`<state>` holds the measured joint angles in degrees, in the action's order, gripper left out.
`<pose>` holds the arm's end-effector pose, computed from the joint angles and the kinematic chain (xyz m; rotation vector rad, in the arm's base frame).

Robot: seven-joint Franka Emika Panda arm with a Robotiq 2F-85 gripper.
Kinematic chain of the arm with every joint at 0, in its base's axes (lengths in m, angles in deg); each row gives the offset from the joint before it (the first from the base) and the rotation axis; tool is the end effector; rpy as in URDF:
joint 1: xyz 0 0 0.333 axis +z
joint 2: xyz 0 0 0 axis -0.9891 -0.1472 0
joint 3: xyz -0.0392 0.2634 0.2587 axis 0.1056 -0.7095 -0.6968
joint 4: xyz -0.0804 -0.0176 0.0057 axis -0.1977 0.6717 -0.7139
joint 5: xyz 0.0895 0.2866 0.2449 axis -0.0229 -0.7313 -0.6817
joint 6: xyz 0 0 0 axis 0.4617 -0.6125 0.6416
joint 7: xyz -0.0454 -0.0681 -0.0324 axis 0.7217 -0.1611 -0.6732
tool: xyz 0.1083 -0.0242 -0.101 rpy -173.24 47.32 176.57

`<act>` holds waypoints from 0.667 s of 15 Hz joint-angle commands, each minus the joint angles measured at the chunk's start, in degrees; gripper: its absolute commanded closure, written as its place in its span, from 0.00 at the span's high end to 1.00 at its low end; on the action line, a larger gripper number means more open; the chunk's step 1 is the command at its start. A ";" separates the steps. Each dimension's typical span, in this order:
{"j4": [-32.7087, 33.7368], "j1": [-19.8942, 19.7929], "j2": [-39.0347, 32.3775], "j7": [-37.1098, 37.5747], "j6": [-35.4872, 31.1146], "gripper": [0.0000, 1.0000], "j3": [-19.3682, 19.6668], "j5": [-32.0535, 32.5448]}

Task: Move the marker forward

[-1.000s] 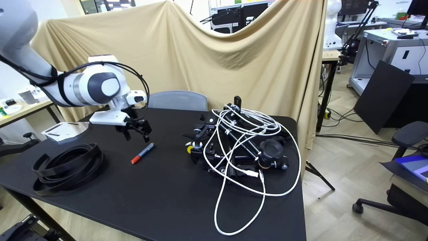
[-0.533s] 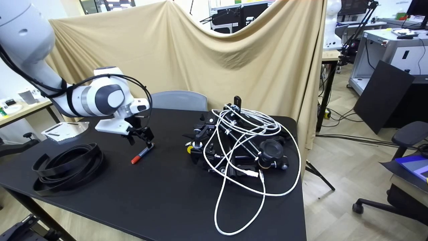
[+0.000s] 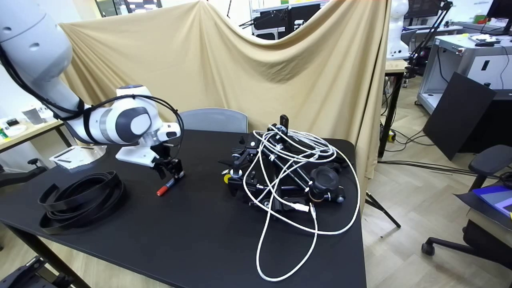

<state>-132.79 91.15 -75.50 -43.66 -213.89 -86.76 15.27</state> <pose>0.5738 0.1211 0.1618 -3.1054 -0.0134 -0.0732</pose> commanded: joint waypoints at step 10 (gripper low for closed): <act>-0.20 -0.12 1.42 0.73 1.02 0.05 0.18 -2.00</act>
<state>-132.78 91.13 -75.52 -43.67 -214.00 -86.39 13.66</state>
